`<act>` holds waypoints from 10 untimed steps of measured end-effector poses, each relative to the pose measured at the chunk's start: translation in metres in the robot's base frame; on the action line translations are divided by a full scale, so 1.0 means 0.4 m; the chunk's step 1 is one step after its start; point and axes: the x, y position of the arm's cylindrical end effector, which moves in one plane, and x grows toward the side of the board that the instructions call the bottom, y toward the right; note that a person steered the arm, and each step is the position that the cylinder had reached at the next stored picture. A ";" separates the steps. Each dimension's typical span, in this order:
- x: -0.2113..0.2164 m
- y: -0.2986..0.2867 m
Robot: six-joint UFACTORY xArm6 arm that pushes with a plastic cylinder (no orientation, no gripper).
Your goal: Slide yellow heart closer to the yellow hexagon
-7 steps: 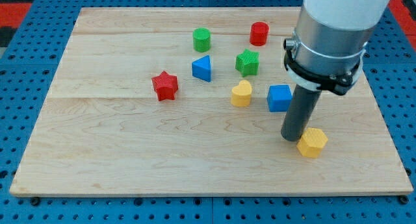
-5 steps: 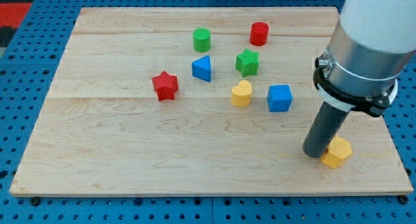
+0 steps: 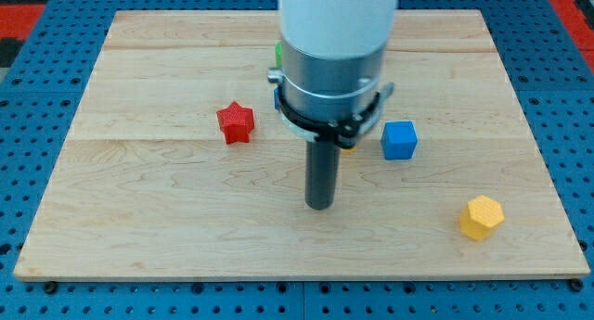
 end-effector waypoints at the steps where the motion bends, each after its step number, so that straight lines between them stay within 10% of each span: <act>1: -0.082 0.010; 4: -0.278 0.070; 10: -0.084 0.174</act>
